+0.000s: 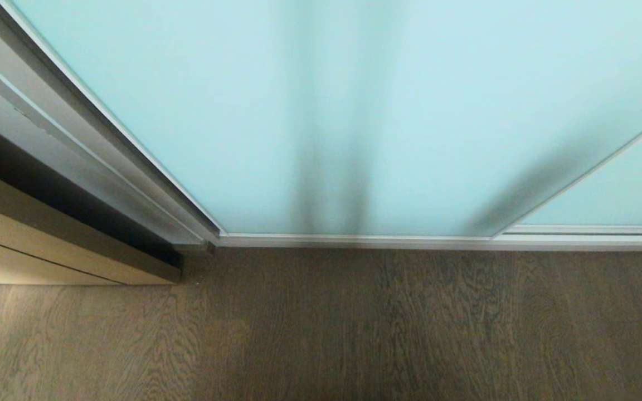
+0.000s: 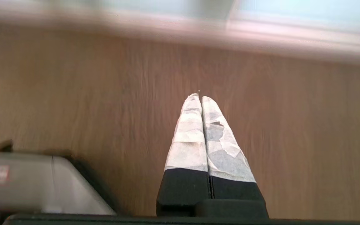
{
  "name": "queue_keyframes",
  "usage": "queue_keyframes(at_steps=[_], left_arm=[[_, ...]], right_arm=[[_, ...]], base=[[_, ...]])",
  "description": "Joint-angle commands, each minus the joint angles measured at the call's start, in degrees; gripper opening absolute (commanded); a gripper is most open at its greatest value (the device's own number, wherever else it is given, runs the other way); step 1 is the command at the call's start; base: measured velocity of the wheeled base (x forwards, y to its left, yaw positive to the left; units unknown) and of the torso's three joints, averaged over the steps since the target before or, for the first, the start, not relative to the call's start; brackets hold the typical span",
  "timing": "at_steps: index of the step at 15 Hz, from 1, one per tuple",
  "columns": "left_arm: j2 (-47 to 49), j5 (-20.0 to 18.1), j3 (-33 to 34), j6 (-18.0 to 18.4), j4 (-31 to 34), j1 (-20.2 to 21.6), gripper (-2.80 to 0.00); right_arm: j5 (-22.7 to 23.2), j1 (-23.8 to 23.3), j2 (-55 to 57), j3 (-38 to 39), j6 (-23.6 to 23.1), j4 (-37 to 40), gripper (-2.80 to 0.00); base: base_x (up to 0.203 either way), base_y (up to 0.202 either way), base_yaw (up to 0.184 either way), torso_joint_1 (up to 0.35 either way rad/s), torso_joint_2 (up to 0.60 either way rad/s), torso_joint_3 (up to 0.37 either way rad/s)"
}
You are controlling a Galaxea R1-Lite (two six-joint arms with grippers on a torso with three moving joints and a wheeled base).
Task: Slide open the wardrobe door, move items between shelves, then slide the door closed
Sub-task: Close the door, then open the door
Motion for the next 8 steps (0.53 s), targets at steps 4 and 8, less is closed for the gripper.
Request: queue_keyframes(at_steps=[4, 8], left_arm=[[0.07, 0.0, 0.09, 0.04, 0.02, 0.01, -2.8], [0.07, 0.0, 0.09, 0.04, 0.02, 0.01, -2.8]], right_arm=[[1.17, -0.1, -1.47, 2.1, -0.82, -0.43, -2.8], [1.14, -0.1, -1.47, 2.1, -0.02, -0.6, -2.8]], base=[[0.0, 0.0, 0.0, 0.0, 0.0, 0.0], [0.0, 0.0, 0.0, 0.0, 0.0, 0.0]])
